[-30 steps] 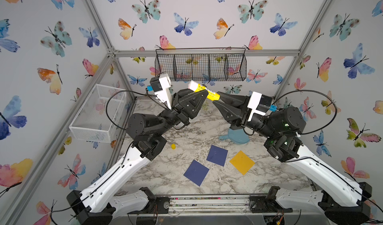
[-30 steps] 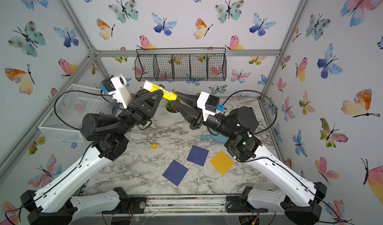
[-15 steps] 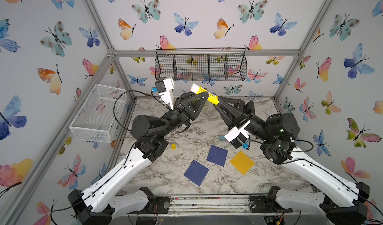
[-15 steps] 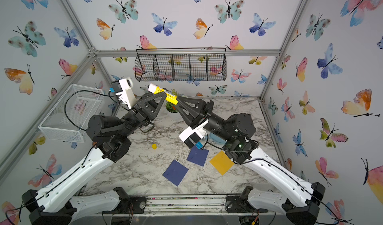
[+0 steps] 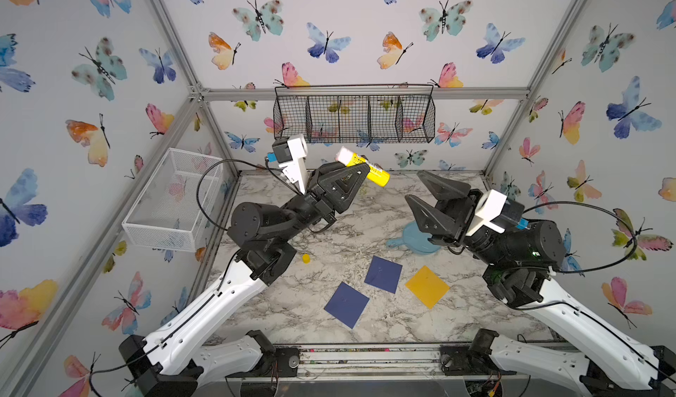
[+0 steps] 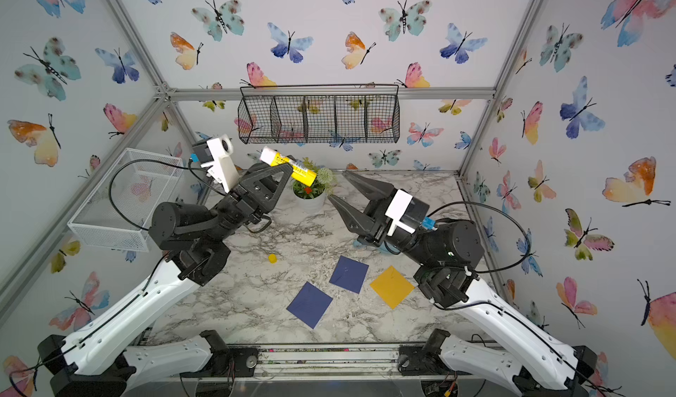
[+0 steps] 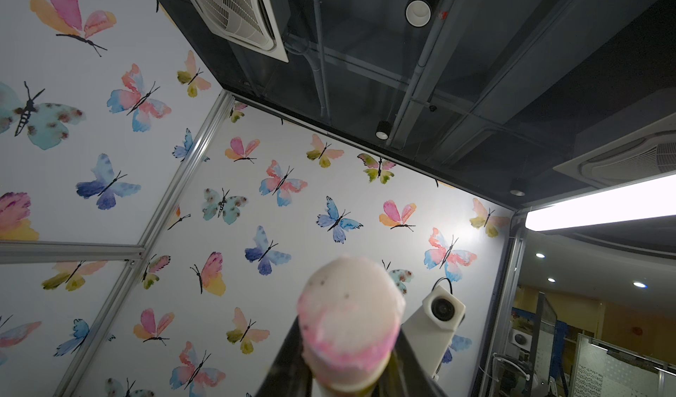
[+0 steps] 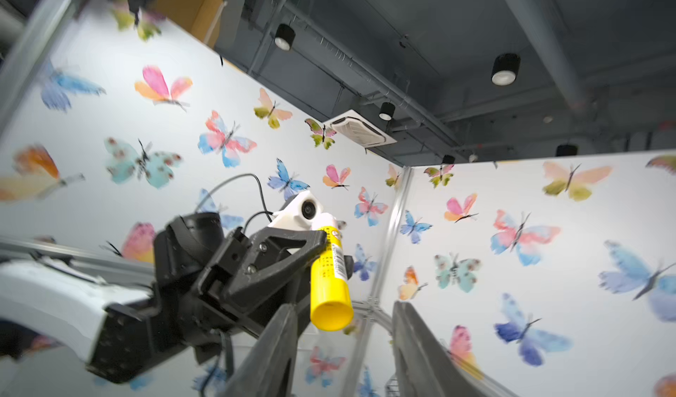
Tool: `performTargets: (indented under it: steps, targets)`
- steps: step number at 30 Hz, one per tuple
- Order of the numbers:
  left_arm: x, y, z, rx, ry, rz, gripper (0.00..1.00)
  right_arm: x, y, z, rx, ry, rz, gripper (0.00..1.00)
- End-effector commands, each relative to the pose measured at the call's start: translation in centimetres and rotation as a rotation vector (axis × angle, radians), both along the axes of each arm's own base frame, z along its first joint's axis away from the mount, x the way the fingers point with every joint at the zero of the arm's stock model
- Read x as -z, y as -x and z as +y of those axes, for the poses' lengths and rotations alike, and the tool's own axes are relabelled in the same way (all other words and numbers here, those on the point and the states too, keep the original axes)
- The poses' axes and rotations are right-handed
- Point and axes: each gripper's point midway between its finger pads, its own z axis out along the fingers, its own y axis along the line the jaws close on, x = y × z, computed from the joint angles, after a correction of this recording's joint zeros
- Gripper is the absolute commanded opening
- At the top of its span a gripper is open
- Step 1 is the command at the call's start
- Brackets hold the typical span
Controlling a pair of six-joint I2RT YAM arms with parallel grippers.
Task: Seal the envelope with a glue stick
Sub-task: Screw the glue stick.
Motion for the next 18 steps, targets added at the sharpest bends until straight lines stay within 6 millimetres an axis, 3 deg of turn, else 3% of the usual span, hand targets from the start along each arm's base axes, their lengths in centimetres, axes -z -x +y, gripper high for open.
performTargets:
  steps: [1, 5, 11, 18]
  targets:
    - [-1.8, 2.7, 0.6, 0.041, 0.027, -0.152, 0.0, -0.6, 0.3, -0.1, -0.284, -0.13, 0.317, 0.48]
    - [-2.3, 4.1, 0.8, 0.058, 0.025, -0.237, 0.0, -1.3, 1.9, 0.4, -0.482, -0.149, 0.375, 0.5]
    - [-2.8, 5.3, 1.4, 0.053, 0.033, -0.31, 0.0, -1.6, 1.8, 1.8, -0.617, -0.144, 0.464, 0.52]
    - [-2.4, 4.1, 0.8, 0.011, -0.011, -0.269, 0.0, -2.0, 2.3, 3.2, -0.72, -0.122, 0.458, 0.46]
